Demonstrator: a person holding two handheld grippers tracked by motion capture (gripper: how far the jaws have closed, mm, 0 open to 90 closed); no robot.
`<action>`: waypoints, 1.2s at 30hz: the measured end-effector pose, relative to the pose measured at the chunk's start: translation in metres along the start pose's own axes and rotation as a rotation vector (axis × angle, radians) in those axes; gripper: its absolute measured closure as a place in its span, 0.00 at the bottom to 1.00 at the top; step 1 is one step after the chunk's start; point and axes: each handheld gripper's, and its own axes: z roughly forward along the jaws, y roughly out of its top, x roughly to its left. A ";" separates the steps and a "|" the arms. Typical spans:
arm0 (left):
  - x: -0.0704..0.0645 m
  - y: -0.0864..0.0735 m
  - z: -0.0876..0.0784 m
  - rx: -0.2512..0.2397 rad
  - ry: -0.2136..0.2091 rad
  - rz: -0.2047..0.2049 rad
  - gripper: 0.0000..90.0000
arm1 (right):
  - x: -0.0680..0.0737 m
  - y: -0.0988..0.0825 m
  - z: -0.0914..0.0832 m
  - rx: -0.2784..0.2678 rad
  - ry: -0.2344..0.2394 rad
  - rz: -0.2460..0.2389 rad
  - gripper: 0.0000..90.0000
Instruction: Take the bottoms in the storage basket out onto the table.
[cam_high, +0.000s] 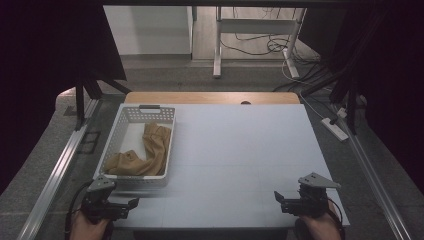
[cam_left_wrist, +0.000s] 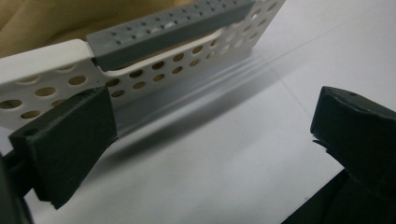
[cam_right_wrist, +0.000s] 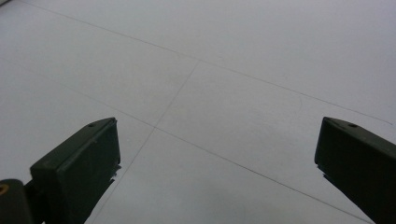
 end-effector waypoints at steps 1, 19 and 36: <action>0.001 0.000 0.000 -0.004 -0.009 -0.006 0.00 | 0.000 0.000 0.000 -0.001 0.003 0.004 0.01; 0.002 0.000 0.001 0.010 -0.038 0.006 0.00 | 0.000 0.000 0.003 0.026 0.040 -0.015 0.01; 0.002 0.003 0.001 -0.023 -0.065 0.012 0.00 | -0.001 0.000 0.003 0.027 0.052 -0.006 0.01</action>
